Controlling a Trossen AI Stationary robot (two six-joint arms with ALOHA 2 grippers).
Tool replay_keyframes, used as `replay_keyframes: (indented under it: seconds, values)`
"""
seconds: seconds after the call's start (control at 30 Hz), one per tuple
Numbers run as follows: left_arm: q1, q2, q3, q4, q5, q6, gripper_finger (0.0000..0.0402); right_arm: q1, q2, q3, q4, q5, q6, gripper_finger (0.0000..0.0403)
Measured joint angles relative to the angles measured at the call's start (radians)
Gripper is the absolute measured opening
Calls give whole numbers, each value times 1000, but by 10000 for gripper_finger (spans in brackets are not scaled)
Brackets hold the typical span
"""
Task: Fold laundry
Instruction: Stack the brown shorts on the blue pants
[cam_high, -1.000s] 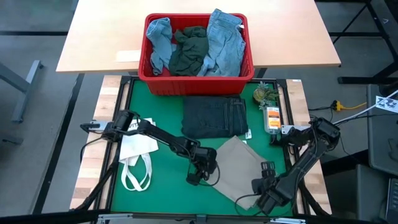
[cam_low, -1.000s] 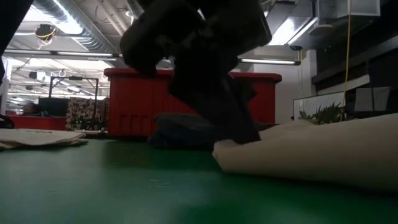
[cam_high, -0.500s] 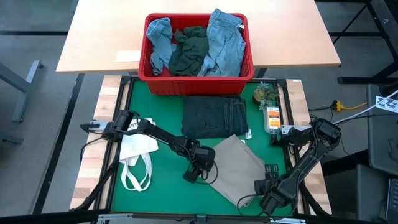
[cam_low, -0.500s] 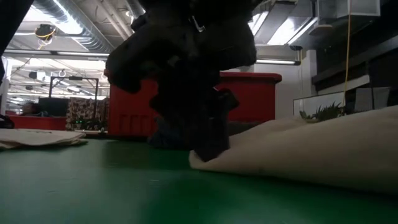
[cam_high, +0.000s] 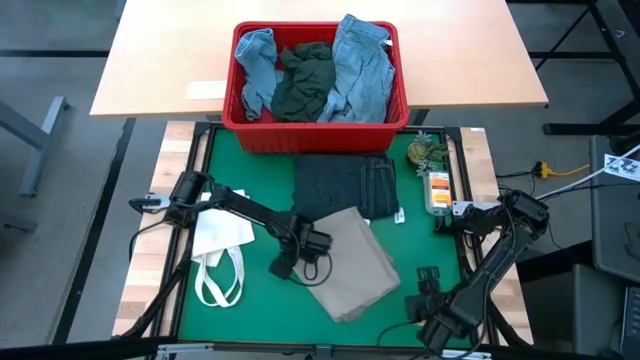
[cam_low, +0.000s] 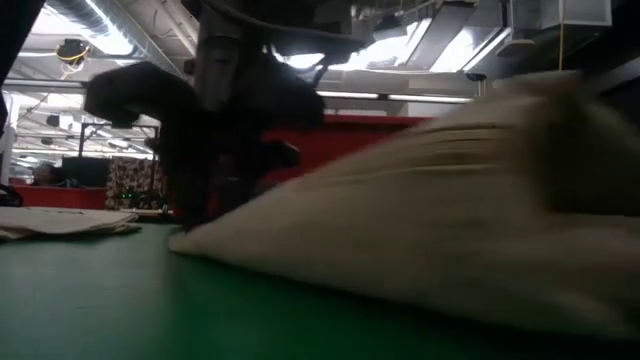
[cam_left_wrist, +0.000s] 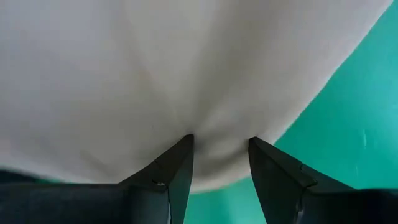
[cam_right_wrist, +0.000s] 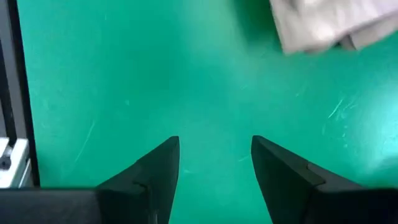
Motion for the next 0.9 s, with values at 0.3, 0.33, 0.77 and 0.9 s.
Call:
replay_keyframes:
  seconds: [0.3, 0.33, 0.77, 0.9]
  values:
    - [-25, -6, 0, -179, -10, -101, 131, -102, -2, 7, 5, 117, -77, 202]
    - [-27, -11, 0, -184, -10, -118, 125, -119, -5, 7, 5, 122, -108, 202]
    - [-44, -215, 2, -221, 20, -407, 68, -358, -118, 7, 5, 162, -606, 202]
    - [-83, -290, 2, -220, 17, -486, 65, -412, -185, -27, 20, 162, -747, 202]
